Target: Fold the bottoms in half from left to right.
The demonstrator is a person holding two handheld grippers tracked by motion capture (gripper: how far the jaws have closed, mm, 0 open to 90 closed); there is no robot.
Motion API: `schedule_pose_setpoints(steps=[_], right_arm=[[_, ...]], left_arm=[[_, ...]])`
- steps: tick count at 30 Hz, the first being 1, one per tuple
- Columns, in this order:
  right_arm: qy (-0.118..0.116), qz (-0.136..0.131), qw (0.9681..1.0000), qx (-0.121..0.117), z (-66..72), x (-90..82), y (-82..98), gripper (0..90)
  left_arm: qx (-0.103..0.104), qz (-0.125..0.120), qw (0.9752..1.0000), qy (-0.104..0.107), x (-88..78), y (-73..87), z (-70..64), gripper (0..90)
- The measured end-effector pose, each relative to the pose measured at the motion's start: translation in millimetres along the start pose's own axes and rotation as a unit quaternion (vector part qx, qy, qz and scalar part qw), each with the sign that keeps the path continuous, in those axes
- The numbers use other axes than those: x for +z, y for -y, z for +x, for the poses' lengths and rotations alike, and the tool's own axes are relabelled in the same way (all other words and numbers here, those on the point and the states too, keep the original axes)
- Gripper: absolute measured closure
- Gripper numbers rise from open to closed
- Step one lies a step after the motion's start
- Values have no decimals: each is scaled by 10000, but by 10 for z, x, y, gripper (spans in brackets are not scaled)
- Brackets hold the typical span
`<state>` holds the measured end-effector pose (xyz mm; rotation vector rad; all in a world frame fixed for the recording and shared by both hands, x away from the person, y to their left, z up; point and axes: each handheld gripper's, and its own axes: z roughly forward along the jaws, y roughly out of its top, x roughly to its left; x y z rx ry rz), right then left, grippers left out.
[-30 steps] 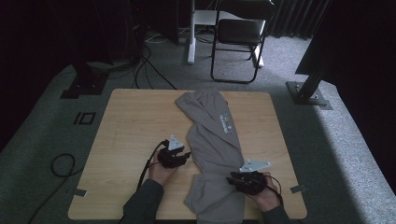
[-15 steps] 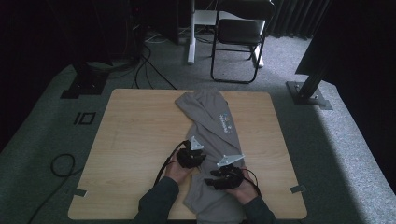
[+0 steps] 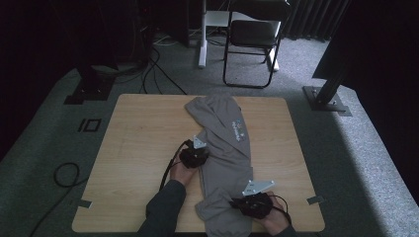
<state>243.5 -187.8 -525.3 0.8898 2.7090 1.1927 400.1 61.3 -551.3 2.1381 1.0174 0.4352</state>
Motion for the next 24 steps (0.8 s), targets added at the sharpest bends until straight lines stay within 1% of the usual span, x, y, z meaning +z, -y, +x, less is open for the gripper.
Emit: schedule_pose_setpoints(steps=[2, 3, 4, 5, 6, 8, 9, 10, 11, 13, 15, 16, 18, 21, 23, 24], right_arm=[[-30, 37, 10000, -40, 22, -41, 66, 826], [-59, 71, 9999, -50, 33, -57, 95, 819], [-98, 116, 9998, -89, 38, -75, 124, 793], [-104, 113, 9998, -101, 37, -87, 137, 767], [-98, 61, 9999, -67, 29, -108, 147, 741], [-79, -129, 9999, 27, -14, -150, 143, 704], [-74, -242, 9996, 98, -41, -168, 132, 689], [-47, -311, 9993, 184, -67, -182, 117, 674], [15, -355, 9991, 236, -92, -189, 99, 660], [90, -385, 9989, 253, -139, -189, 63, 646], [129, -456, 9985, 265, -170, -180, 24, 636], [153, -454, 9985, 268, -183, -166, 8, 634], [247, -437, 9984, 258, -202, -135, -20, 633], [322, -442, 9981, 297, -233, -93, -47, 633], [329, -462, 9979, 307, -251, -73, -61, 633], [361, -478, 9977, 315, -260, -66, -68, 633]], left_arm=[[-38, 50, 10000, -69, -4, -10, 29, 715], [-104, 87, 9999, -93, -13, -18, 31, 708], [-111, 122, 9998, -89, -23, -23, 25, 685], [-61, 186, 9998, -75, -45, -29, 5, 661], [19, 190, 9998, -82, -74, -29, -31, 650], [158, 112, 9998, 32, -150, -18, -124, 637], [216, 23, 9997, 113, -188, -5, -174, 630], [282, -1, 9994, 204, -227, 8, -224, 625], [352, -21, 9990, 273, -260, 21, -276, 624], [495, -65, 9977, 460, -321, 58, -384, 619], [565, -63, 9964, 624, -359, 89, -463, 619], [566, -78, 9960, 691, -369, 103, -492, 619], [630, -46, 9941, 880, -380, 139, -569, 619], [802, 79, 9916, 1012, -343, 179, -666, 619], [905, 133, 9902, 1055, -299, 192, -721, 619], [959, 170, 9898, 1038, -279, 194, -734, 621]])
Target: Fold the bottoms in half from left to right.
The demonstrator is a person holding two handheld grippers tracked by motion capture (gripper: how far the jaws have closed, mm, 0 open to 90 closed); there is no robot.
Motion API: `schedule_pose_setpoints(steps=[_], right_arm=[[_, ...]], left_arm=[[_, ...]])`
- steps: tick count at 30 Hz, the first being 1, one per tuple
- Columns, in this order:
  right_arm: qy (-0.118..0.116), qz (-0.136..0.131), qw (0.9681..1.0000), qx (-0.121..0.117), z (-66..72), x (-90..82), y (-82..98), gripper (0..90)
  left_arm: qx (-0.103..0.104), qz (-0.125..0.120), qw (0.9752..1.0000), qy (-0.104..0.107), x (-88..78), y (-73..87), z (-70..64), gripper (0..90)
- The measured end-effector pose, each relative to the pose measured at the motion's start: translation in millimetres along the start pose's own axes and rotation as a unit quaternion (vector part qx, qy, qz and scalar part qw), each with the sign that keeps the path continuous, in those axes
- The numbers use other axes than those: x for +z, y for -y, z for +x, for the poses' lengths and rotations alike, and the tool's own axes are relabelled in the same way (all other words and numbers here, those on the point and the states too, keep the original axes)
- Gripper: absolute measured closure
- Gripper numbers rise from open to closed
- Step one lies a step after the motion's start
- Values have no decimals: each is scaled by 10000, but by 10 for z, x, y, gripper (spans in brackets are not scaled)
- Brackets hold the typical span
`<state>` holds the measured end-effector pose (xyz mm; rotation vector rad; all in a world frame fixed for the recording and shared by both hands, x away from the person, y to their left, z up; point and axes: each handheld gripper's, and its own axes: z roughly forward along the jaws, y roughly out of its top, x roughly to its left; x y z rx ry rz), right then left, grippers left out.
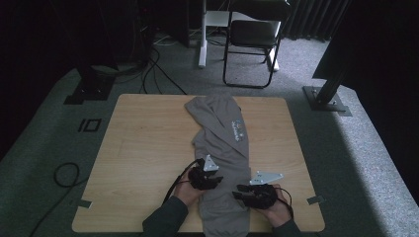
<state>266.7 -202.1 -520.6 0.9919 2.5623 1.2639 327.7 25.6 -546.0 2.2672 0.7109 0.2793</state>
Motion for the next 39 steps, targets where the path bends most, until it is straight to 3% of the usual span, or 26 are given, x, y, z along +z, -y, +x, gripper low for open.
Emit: schedule_pose_setpoints(steps=[1, 2, 10, 15, 21, 26, 30, 32, 34, 39], right_arm=[[17, -4, 10000, 5, -4, 4, -4, 633], [24, -5, 10000, 18, -11, 8, -10, 634], [129, -50, 9999, 35, -65, 68, -63, 635], [219, 31, 9997, 38, -73, 148, -82, 638], [357, 22, 9993, 84, -113, 245, -152, 643], [483, -55, 9987, 150, -178, 398, -291, 650], [385, 68, 9988, 295, -267, 579, -385, 559], [217, 251, 9987, 379, -294, 671, -401, 526], [162, 407, 9986, 313, -264, 713, -383, 562], [54, 536, 9984, 185, -183, 629, -284, 745]], left_arm=[[45, 72, 9999, -60, 35, -2, -5, 627], [32, -15, 10000, -89, 52, -2, 1, 637], [-279, -180, 9987, -376, 225, -137, 235, 681], [-562, -306, 9959, -634, 343, -231, 439, 689], [-766, -211, 9927, -911, 414, -332, 623, 676], [-777, -67, 9923, -964, 390, -360, 652, 604], [-855, -178, 9920, -911, 289, -285, 653, 597], [-864, -196, 9924, -851, 255, -233, 641, 601], [-729, -147, 9928, -938, 262, -195, 604, 618], [-723, -188, 9923, -991, 273, -193, 589, 638]])
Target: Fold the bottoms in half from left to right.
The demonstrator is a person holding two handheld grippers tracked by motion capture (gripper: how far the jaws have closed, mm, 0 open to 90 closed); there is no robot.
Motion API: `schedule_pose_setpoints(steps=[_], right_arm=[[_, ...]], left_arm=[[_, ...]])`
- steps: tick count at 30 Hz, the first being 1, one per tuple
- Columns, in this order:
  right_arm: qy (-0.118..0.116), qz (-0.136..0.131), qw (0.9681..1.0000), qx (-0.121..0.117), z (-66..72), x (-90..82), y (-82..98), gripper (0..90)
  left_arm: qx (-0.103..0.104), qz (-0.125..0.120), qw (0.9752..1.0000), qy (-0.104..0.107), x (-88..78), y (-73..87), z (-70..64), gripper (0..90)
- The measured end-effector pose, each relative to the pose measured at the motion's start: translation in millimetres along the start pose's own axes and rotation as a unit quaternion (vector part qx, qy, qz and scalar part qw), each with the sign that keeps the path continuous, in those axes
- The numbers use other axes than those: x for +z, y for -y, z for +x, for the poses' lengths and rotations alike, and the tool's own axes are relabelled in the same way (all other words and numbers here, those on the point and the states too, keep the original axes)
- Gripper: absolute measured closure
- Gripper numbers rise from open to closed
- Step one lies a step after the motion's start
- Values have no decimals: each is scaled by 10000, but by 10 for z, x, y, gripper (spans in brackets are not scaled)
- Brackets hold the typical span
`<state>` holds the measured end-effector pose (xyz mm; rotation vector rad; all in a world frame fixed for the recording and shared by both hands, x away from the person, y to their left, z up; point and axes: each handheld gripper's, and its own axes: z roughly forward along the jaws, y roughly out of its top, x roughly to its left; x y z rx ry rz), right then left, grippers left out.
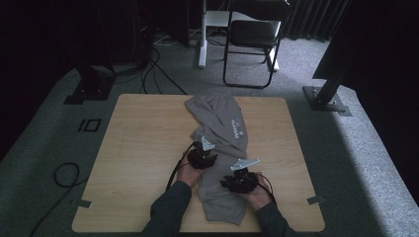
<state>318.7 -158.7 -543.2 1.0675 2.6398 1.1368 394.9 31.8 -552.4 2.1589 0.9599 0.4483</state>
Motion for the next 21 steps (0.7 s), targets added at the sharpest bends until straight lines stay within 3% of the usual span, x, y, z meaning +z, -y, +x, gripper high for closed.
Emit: schedule_pose_setpoints(steps=[2, 9, 12, 16, 17, 21], right_arm=[[-127, 45, 9999, -28, 19, -57, 51, 788], [-390, 183, 9987, -270, 126, -259, 260, 791], [-478, 149, 9981, -352, 147, -356, 359, 783], [-635, 102, 9974, -310, 145, -411, 438, 786], [-755, 88, 9963, -399, 175, -436, 451, 785], [-944, 20, 9944, -480, 219, -501, 458, 775]], left_arm=[[-5, -19, 10000, 2, 6, 0, 5, 642], [-58, -52, 10000, 4, 13, 3, 9, 641], [-15, 135, 9999, -103, -23, -20, -41, 631], [376, 185, 9991, -29, -141, -18, -193, 585], [454, 126, 9989, -2, -202, 3, -250, 574], [465, 48, 9989, 100, -268, 53, -292, 570]])
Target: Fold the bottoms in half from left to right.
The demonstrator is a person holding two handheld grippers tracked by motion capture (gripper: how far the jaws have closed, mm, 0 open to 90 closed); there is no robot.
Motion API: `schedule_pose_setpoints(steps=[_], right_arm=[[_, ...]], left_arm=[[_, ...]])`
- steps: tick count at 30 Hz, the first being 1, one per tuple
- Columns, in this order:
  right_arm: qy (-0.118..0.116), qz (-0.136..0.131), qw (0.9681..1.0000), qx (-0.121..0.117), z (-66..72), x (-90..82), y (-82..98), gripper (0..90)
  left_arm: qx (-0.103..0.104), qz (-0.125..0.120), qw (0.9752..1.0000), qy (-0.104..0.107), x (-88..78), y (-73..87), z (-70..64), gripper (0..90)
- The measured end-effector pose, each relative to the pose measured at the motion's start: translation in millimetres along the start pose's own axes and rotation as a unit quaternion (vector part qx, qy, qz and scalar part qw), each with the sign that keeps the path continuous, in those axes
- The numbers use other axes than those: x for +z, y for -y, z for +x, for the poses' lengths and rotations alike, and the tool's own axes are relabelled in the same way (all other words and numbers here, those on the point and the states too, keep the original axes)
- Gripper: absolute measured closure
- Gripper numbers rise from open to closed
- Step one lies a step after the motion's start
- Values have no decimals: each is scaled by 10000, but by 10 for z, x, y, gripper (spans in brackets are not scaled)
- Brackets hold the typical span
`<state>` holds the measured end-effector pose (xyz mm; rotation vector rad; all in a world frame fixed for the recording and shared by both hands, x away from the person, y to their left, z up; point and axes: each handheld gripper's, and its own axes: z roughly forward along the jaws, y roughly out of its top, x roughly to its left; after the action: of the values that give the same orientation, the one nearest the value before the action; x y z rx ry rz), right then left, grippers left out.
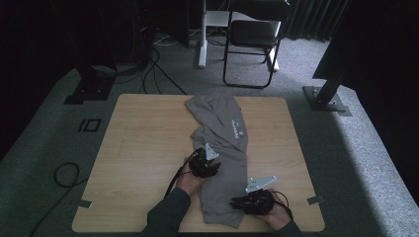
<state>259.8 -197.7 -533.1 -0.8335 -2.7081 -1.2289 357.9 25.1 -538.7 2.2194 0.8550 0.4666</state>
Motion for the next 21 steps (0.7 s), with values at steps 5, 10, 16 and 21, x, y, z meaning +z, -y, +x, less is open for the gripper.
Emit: schedule_pose_setpoints(steps=[5, 10, 16, 21], right_arm=[[-704, 6, 9972, -240, 84, -122, 70, 728], [-825, -192, 9959, -320, 71, -210, 110, 707], [-298, -565, 9979, -43, -51, -284, 64, 708], [463, -738, 9961, 130, -182, -225, -36, 673]], left_arm=[[-98, 141, 9999, -5, 49, 83, -3, 559], [-162, 102, 9998, 39, 54, 93, 13, 558], [-255, 102, 9996, 93, 67, 92, 24, 560], [-327, 51, 9994, 142, 34, 141, 11, 565]])
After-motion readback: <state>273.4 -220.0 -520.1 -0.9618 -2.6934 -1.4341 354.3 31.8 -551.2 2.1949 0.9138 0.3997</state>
